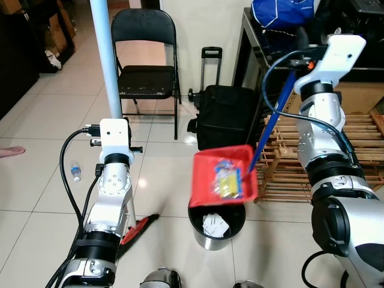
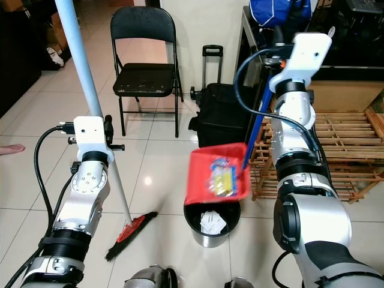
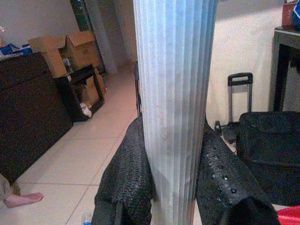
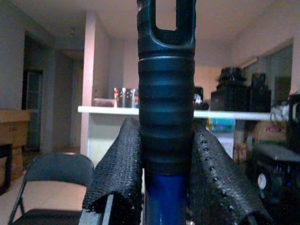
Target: Sweep floor
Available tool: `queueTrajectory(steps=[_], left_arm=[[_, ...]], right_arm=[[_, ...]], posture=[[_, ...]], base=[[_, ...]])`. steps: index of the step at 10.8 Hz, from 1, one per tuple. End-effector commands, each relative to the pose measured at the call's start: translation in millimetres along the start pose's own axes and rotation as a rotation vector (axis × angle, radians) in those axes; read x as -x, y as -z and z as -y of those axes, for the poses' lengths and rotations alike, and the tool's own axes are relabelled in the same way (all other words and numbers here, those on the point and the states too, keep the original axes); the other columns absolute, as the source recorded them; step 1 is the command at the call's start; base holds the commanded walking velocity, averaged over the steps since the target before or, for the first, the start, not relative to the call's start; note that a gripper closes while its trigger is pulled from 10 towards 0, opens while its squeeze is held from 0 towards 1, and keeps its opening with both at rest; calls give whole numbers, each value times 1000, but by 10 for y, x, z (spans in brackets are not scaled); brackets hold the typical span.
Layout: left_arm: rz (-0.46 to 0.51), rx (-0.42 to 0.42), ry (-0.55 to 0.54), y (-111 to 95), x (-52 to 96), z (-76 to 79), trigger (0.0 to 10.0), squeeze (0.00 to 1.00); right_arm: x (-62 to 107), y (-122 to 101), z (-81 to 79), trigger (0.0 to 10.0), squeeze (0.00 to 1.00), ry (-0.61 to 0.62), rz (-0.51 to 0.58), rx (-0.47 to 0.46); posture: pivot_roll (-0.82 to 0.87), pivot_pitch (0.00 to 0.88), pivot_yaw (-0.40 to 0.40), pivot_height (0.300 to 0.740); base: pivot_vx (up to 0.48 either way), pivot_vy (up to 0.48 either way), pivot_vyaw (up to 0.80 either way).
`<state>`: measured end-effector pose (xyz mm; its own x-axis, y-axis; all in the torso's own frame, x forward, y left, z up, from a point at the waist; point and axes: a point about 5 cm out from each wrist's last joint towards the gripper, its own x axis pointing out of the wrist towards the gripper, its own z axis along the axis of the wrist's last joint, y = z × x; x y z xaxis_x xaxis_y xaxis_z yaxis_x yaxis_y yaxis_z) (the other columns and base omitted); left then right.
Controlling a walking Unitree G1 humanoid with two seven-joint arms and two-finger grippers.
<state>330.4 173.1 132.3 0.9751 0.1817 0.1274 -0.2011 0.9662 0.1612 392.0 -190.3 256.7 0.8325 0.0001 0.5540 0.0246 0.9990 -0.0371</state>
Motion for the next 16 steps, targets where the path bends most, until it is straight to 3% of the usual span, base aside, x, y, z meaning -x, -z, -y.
queueTrajectory(steps=[1, 5, 6, 9, 11, 13, 16], left_arm=[[58, -12, -3, -115, -26, -35, 10000, 0], [59, -19, 6, -115, -17, -21, 10000, 0], [60, -24, 9, -120, -19, -24, 10000, 0], [60, -27, 11, -123, -23, -32, 10000, 0], [60, -27, 11, -123, -23, -32, 10000, 0], [64, -26, 12, -132, -28, -32, 10000, 0], [65, -26, 9, -137, -29, -40, 10000, 0]], right_arm=[[-112, -238, -16, 10000, 0, 2, 127, 29], [-73, -382, -113, 10000, 0, -59, 273, 127], [-21, -424, -167, 10000, 0, -102, 341, 198], [33, -360, -281, 10000, 0, -228, 323, 154], [33, -360, -281, 10000, 0, -228, 323, 154], [80, -303, -440, 10000, 0, -351, 302, 137], [81, -388, -516, 10000, 0, -396, 362, 109]], posture=[[32, 39, 58, 740], [35, 50, 58, 740], [39, 54, 63, 740], [39, 58, 66, 740], [39, 58, 66, 740], [39, 63, 68, 740], [40, 63, 69, 740]], base=[[0, 0, 0], [0, 0, 0], [0, 0, 0], [0, 0, 0], [0, 0, 0], [0, 0, 0], [0, 0, 0]])
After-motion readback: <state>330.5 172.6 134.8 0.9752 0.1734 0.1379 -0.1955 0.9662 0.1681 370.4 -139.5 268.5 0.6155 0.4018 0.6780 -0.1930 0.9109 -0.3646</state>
